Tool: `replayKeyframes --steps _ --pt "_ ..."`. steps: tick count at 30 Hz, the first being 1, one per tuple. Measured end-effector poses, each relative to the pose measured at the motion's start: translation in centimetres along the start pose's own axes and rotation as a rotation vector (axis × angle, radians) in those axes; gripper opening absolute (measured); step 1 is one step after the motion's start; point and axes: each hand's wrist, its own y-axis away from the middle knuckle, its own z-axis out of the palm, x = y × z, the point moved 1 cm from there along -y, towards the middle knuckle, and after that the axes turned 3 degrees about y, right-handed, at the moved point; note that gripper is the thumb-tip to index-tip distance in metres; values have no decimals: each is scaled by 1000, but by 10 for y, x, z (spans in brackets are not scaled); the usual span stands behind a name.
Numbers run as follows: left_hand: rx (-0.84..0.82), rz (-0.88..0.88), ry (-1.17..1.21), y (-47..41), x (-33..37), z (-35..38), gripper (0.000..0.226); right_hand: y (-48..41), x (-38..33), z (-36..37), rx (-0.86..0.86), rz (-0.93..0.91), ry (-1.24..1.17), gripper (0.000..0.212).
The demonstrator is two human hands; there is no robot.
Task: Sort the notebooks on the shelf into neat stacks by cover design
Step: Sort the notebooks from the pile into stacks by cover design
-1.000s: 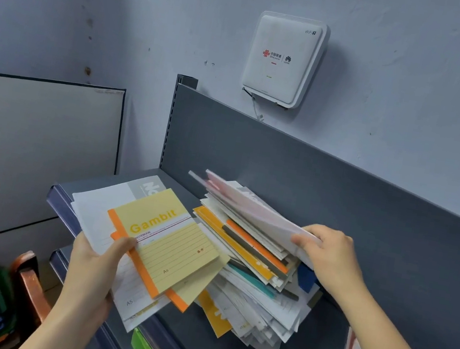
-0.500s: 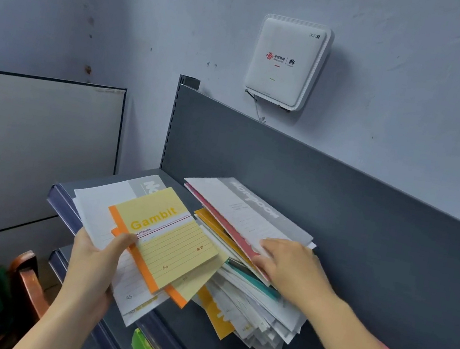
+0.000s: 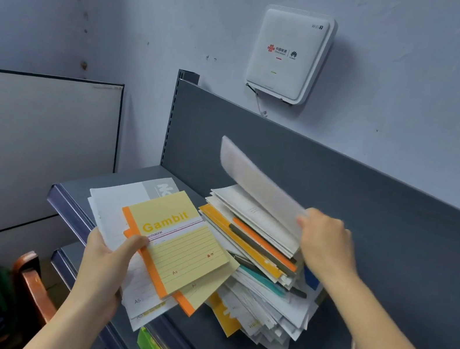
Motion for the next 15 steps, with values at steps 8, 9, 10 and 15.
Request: replayKeyframes --steps 8,9,10,15 --pt "-264 -24 -72 21 1 46 37 32 65 -38 262 410 -460 31" --pt "-301 -30 -81 27 0 54 37 40 75 -41 277 470 -519 29" --pt "-333 -36 -92 33 -3 62 36 49 84 -45 292 529 -579 27" --pt "-448 -97 -147 77 -25 98 36 107 129 -67 342 720 -806 20"
